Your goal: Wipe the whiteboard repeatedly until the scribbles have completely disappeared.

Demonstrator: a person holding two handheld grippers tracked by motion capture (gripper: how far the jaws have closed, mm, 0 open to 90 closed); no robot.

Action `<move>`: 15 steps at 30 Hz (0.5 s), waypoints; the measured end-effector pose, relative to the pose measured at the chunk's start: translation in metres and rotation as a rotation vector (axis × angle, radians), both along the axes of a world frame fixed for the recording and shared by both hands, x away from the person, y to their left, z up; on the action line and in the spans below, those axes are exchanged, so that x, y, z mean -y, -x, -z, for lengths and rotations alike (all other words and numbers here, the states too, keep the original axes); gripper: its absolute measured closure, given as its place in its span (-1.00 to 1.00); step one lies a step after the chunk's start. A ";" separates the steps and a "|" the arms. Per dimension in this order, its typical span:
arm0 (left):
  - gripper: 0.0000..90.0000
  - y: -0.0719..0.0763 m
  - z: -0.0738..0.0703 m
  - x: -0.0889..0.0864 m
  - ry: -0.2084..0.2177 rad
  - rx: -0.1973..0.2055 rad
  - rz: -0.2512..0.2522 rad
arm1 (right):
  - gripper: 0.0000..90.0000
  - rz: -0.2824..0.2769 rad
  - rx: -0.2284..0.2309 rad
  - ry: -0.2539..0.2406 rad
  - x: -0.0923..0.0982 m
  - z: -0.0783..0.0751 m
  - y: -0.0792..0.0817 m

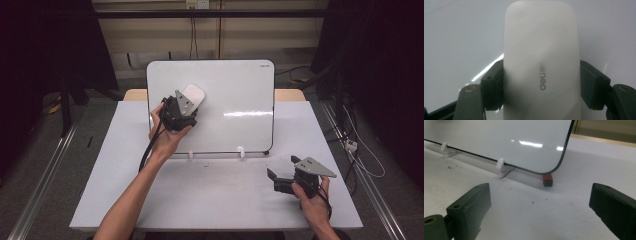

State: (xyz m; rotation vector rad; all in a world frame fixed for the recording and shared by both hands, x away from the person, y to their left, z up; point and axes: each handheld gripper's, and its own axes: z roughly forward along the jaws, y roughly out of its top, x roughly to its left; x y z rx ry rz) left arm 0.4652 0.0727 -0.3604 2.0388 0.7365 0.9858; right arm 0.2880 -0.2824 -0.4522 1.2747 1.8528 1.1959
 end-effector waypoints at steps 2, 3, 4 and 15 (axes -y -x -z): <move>-0.31 0.000 -0.002 -0.002 0.036 -0.029 0.011 | -0.91 -0.001 0.001 -0.001 0.000 0.000 0.000; -0.31 0.000 -0.002 -0.004 0.044 -0.039 0.018 | -0.91 0.000 0.000 -0.002 -0.001 0.000 0.000; -0.31 0.000 -0.003 -0.006 0.052 -0.051 0.028 | -0.91 -0.002 0.000 0.000 -0.002 -0.001 0.000; -0.31 0.007 -0.009 -0.025 0.125 -0.058 0.056 | -0.91 0.014 -0.008 -0.003 -0.004 0.000 -0.003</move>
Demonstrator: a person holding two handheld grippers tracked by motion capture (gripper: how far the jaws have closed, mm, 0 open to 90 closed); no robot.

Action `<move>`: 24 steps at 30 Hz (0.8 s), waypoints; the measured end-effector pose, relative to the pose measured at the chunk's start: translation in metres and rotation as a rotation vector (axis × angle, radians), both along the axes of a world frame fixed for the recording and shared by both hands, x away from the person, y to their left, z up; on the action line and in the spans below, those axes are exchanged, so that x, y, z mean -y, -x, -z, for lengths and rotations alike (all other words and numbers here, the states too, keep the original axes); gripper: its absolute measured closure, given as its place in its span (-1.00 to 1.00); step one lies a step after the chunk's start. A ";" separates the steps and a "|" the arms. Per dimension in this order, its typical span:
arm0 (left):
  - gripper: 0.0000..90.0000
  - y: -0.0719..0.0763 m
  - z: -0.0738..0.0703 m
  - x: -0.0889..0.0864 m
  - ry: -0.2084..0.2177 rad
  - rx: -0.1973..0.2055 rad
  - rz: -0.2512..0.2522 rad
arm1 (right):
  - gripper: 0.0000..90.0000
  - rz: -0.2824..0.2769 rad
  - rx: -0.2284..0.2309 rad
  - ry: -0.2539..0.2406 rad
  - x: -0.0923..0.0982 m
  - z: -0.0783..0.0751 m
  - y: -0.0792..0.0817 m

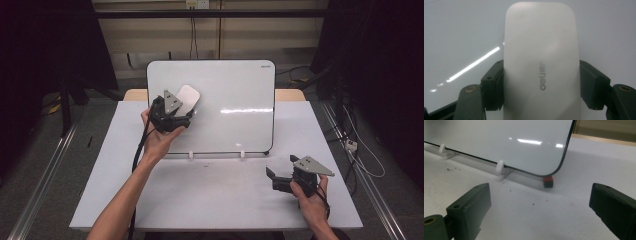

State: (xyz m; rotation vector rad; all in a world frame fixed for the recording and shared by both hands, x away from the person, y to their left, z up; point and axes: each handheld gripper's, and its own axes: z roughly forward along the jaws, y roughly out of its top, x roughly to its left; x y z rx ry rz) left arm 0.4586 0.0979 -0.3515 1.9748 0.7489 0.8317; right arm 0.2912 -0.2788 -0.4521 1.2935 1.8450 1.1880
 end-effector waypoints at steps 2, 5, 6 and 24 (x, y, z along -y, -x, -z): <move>-0.31 0.003 -0.003 -0.001 0.000 0.007 0.003 | -0.91 -0.001 0.001 0.004 0.000 0.000 0.000; -0.31 0.007 -0.006 -0.003 0.004 0.015 0.006 | -0.91 -0.006 -0.001 0.003 -0.002 0.000 0.000; -0.31 0.009 -0.007 -0.003 0.005 0.021 0.010 | -0.91 -0.006 0.000 0.002 -0.002 0.000 0.000; -0.31 0.028 -0.015 -0.017 0.045 0.014 0.003 | -0.91 -0.002 -0.001 0.006 -0.001 0.000 0.000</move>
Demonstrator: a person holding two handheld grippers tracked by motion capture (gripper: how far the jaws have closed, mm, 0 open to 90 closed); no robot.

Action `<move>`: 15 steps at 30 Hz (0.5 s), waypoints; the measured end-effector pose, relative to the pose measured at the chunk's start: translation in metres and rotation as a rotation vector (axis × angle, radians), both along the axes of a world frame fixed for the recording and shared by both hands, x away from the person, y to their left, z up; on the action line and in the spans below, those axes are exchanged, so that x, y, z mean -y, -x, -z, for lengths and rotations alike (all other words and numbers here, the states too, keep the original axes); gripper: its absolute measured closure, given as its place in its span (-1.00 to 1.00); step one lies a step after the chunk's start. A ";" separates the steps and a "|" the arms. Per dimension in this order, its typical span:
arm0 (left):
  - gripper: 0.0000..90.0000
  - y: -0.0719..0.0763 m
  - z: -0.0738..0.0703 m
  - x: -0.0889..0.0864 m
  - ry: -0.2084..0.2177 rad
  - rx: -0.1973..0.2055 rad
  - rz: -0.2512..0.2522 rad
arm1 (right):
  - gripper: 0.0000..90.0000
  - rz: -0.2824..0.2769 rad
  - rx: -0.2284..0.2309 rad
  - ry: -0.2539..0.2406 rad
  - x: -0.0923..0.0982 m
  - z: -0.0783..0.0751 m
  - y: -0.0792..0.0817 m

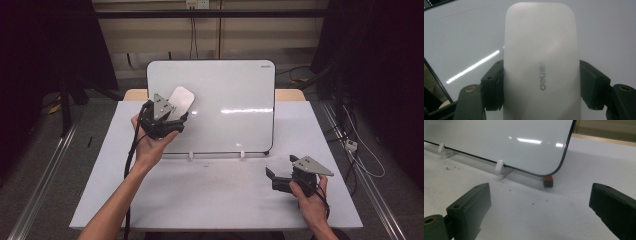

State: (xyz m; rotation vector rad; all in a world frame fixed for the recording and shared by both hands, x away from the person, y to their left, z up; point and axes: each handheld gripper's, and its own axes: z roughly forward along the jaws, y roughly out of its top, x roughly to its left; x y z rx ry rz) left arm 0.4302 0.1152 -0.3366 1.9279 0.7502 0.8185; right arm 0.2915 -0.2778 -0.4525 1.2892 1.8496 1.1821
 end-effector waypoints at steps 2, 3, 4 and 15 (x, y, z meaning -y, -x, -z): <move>-0.31 0.003 0.001 -0.004 0.004 0.001 -0.007 | -0.91 0.001 -0.003 -0.002 -0.001 0.000 0.000; -0.31 0.004 0.001 -0.005 0.006 0.001 -0.010 | -0.91 -0.003 -0.003 -0.001 -0.002 0.000 -0.001; -0.31 0.005 0.002 -0.007 0.006 0.005 -0.014 | -0.91 -0.005 -0.003 0.000 -0.003 0.000 -0.001; -0.31 0.014 0.001 -0.027 0.011 0.008 -0.072 | -0.91 -0.015 0.001 0.005 -0.002 0.000 0.000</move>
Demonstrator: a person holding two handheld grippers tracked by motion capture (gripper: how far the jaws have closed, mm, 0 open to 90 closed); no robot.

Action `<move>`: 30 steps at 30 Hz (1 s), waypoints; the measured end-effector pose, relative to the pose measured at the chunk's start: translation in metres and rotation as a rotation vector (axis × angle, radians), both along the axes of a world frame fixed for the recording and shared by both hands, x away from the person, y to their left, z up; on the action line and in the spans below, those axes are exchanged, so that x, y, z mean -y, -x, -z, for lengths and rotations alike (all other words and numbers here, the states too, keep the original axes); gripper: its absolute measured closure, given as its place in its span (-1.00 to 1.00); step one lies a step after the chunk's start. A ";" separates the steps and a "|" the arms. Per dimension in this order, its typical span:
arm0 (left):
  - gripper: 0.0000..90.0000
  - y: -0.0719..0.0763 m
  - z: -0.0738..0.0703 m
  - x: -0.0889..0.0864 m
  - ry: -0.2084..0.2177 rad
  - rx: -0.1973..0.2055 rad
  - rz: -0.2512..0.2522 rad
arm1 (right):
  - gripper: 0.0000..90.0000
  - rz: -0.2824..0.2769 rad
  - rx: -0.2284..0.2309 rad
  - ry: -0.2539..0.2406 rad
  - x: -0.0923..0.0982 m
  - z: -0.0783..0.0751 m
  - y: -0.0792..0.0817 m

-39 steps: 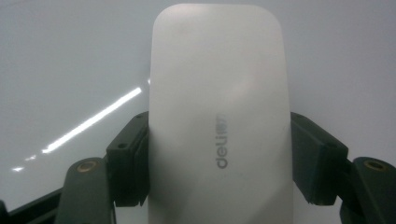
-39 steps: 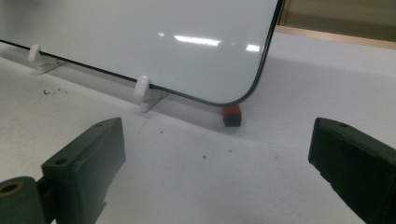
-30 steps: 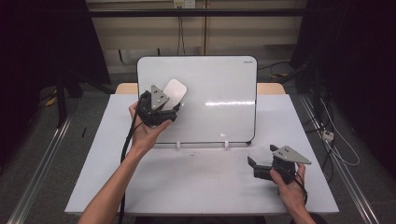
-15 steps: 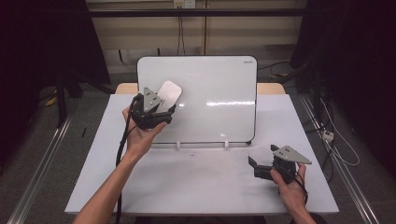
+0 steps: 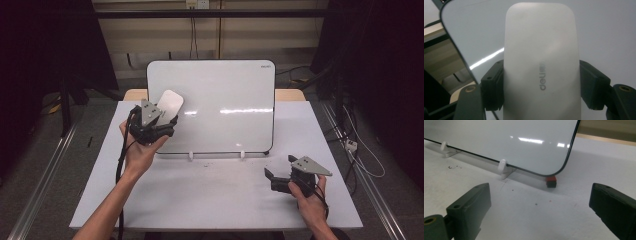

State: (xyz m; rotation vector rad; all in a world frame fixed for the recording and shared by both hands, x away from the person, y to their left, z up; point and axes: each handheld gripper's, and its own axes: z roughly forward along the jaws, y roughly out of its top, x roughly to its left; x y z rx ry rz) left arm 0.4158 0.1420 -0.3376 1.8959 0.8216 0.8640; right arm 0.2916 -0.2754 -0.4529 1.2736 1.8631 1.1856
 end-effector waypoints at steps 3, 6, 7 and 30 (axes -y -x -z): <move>-0.31 0.002 -0.001 -0.005 0.004 -0.002 -0.009 | -0.91 0.002 0.001 0.003 0.000 0.000 0.001; -0.31 0.005 -0.001 -0.008 0.003 -0.002 -0.013 | -0.91 0.002 0.005 0.004 0.001 0.000 0.003; -0.31 0.006 -0.001 -0.008 -0.001 0.002 -0.017 | -0.91 0.002 0.006 0.004 0.002 0.000 0.003; -0.31 0.017 0.035 -0.012 -0.081 -0.073 -0.016 | -0.91 0.002 0.006 -0.005 0.005 0.000 0.003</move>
